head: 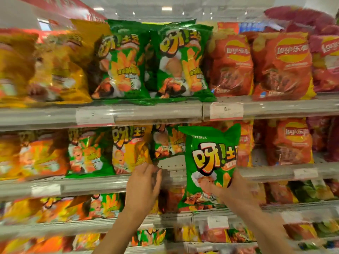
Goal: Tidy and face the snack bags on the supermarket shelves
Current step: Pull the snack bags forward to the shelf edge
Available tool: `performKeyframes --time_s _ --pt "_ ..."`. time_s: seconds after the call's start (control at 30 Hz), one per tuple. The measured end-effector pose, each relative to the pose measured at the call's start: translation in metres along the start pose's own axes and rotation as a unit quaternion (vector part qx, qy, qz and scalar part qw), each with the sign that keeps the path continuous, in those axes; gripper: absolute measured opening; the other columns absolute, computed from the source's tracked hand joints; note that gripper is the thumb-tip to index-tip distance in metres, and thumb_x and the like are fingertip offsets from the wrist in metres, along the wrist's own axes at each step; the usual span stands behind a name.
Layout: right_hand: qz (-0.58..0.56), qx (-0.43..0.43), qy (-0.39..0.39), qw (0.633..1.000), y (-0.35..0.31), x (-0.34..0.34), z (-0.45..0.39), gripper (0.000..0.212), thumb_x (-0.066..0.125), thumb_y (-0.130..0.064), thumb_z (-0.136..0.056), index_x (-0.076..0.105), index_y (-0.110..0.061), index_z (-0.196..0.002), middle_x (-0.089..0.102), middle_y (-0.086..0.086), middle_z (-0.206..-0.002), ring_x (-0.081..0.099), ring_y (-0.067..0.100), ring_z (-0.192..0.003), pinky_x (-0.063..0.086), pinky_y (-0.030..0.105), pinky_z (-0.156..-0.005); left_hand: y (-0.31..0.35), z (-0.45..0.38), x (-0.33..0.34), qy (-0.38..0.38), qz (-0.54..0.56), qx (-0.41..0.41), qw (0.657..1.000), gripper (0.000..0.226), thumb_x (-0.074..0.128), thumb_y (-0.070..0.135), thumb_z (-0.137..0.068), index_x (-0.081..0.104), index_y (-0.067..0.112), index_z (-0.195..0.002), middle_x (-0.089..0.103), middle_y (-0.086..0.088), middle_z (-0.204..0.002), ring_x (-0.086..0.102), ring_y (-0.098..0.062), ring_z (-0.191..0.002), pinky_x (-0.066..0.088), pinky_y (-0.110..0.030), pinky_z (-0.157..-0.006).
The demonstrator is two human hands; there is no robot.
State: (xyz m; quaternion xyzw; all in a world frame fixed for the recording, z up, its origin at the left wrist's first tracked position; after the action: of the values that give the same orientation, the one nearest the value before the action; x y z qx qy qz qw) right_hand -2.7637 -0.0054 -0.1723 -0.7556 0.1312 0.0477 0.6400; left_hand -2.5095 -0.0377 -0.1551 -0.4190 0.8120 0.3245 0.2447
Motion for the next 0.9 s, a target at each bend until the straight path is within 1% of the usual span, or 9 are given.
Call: performKeyframes --time_s 0.07,0.17,0.23,0.33,0.5,0.6,0.7,0.8,0.9 --pt "0.001 -0.003 -0.029 1.0 -0.006 0.023 -0.006 0.089 0.09 -0.063 -0.061 0.049 -0.038 -0.137 0.072 -0.022 -0.117 0.068 -0.001 -0.107 0.057 0.019 -0.081 -0.021 0.01 -0.01 0.01 -0.05 0.01 0.999 0.008 0.068 0.021 -0.091 0.068 0.014 -0.095 0.062 -0.003 -0.093 0.059 -0.024 -0.085 0.049 -0.036 -0.072" --pt "0.002 -0.003 -0.054 0.999 -0.012 0.049 -0.023 0.083 0.092 -0.05 -0.068 0.049 -0.035 -0.137 0.073 -0.012 -0.121 0.069 0.01 -0.112 0.054 0.044 -0.099 -0.041 0.021 -0.007 -0.02 -0.122 0.024 0.992 0.03 0.076 0.022 -0.079 0.067 0.013 -0.107 0.062 -0.005 -0.107 0.056 -0.027 -0.098 0.047 -0.038 -0.082" --pt "0.015 0.011 -0.031 0.999 -0.016 0.056 -0.04 0.084 0.093 -0.053 -0.062 0.047 -0.042 -0.131 0.072 -0.019 -0.115 0.068 0.005 -0.108 0.053 0.04 -0.1 -0.044 0.026 -0.001 -0.037 -0.149 0.033 0.988 0.039 0.077 0.025 -0.076 0.065 0.014 -0.112 0.059 -0.004 -0.109 0.053 -0.028 -0.101 0.048 -0.04 -0.086" --pt "0.038 0.037 0.005 0.999 -0.023 0.058 -0.066 0.091 0.092 -0.064 -0.054 0.043 -0.045 -0.128 0.067 -0.026 -0.112 0.064 0.0 -0.106 0.049 0.026 -0.089 -0.043 0.03 0.003 -0.034 -0.156 0.036 0.986 0.04 0.075 0.025 -0.076 0.065 0.013 -0.113 0.058 -0.004 -0.11 0.053 -0.027 -0.103 0.048 -0.039 -0.088" --pt "0.03 0.035 0.032 0.998 -0.033 0.06 -0.101 0.111 0.085 -0.076 -0.048 0.037 -0.036 -0.14 0.059 -0.019 -0.126 0.057 0.013 -0.123 0.043 0.029 -0.097 -0.041 0.031 0.005 -0.029 -0.157 0.047 0.986 0.039 0.073 0.024 -0.082 0.066 0.01 -0.117 0.058 -0.005 -0.114 0.055 -0.027 -0.105 0.051 -0.039 -0.089" --pt "0.047 0.038 0.036 0.998 -0.023 0.063 -0.11 0.122 0.085 -0.074 -0.052 0.029 -0.03 -0.151 0.054 -0.013 -0.134 0.051 0.019 -0.132 0.039 0.028 -0.099 -0.04 0.031 0.006 -0.035 -0.166 0.048 0.984 0.038 0.071 0.026 -0.084 0.067 0.009 -0.118 0.061 -0.006 -0.114 0.056 -0.028 -0.105 0.052 -0.041 -0.088" --pt "0.045 0.034 0.02 0.998 -0.01 0.071 -0.108 0.117 0.087 -0.068 -0.059 0.029 -0.028 -0.152 0.055 -0.012 -0.14 0.053 0.017 -0.132 0.041 0.029 -0.103 -0.039 0.031 0.006 -0.038 -0.166 0.046 0.984 0.037 0.067 0.027 -0.087 0.066 0.01 -0.119 0.06 -0.005 -0.114 0.056 -0.028 -0.105 0.052 -0.04 -0.088" --pt "0.024 0.021 0.005 0.999 -0.005 0.074 -0.105 0.104 0.087 -0.07 -0.058 0.036 -0.038 -0.143 0.059 -0.019 -0.133 0.056 0.009 -0.126 0.043 0.032 -0.106 -0.037 0.032 0.006 -0.039 -0.161 0.041 0.985 0.035 0.067 0.027 -0.088 0.066 0.01 -0.118 0.058 -0.005 -0.114 0.056 -0.027 -0.103 0.052 -0.039 -0.086" --pt "0.051 0.035 -0.01 0.998 -0.002 0.073 -0.105 0.105 0.085 -0.072 -0.057 0.031 -0.04 -0.141 0.056 -0.019 -0.125 0.055 0.012 -0.122 0.043 0.032 -0.104 -0.035 0.031 0.003 -0.03 -0.148 0.034 0.988 0.033 0.07 0.027 -0.086 0.066 0.011 -0.115 0.057 -0.004 -0.111 0.056 -0.025 -0.101 0.052 -0.037 -0.083"
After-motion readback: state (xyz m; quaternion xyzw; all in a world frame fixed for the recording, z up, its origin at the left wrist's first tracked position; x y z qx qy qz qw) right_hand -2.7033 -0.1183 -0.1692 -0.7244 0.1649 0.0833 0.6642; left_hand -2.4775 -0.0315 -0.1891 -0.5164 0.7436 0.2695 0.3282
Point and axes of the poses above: each hand's wrist, its own z-axis away from the middle knuckle, its own x-axis out of the palm, y = z × x, the point moved 7 cm from there along -z, towards the middle knuckle
